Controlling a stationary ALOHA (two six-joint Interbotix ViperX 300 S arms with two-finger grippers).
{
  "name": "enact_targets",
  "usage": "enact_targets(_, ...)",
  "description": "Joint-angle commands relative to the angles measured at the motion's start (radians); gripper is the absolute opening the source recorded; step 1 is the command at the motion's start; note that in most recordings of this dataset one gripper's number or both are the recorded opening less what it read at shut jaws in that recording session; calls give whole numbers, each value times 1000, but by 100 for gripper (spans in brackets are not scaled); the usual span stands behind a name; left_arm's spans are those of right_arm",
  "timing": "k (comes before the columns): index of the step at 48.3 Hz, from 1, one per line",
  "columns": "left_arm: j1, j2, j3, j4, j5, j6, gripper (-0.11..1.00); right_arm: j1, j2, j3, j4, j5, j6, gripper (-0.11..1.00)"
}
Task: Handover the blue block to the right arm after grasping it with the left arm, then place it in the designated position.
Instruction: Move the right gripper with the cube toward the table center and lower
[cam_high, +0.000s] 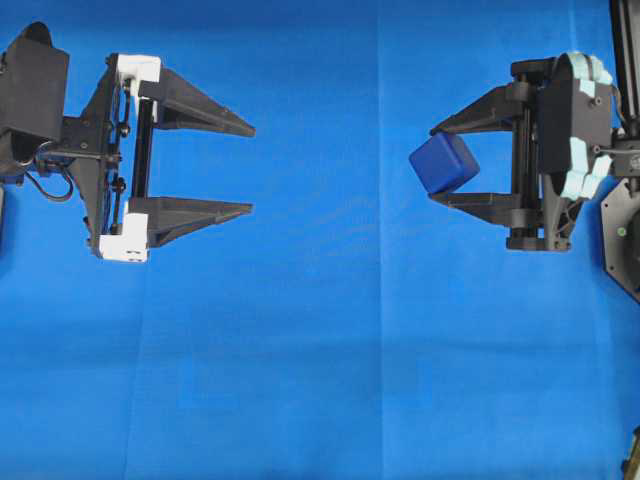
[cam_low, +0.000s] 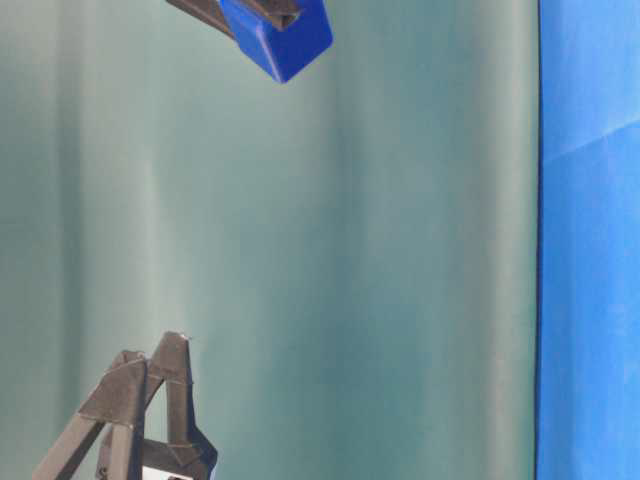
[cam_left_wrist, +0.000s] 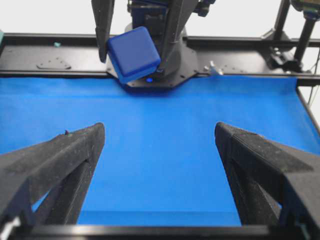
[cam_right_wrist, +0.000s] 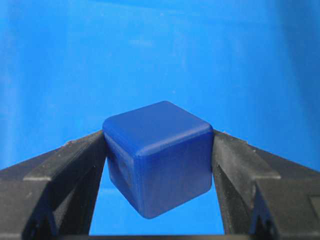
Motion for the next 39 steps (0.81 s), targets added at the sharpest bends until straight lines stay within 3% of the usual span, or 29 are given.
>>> enact_targets(1, -3, -12, -14, 2, -8, 0, 93, 2, -8, -20, 3, -5, 0, 47)
enact_targets(18, -3, -12, -14, 2, -8, 0, 93, 2, 69, -12, 3, -67, 2, 47)
enact_targets(39, -3, -12, -14, 2, -5, 0, 93, -31, 318, -8, 3, -314, 51, 47)
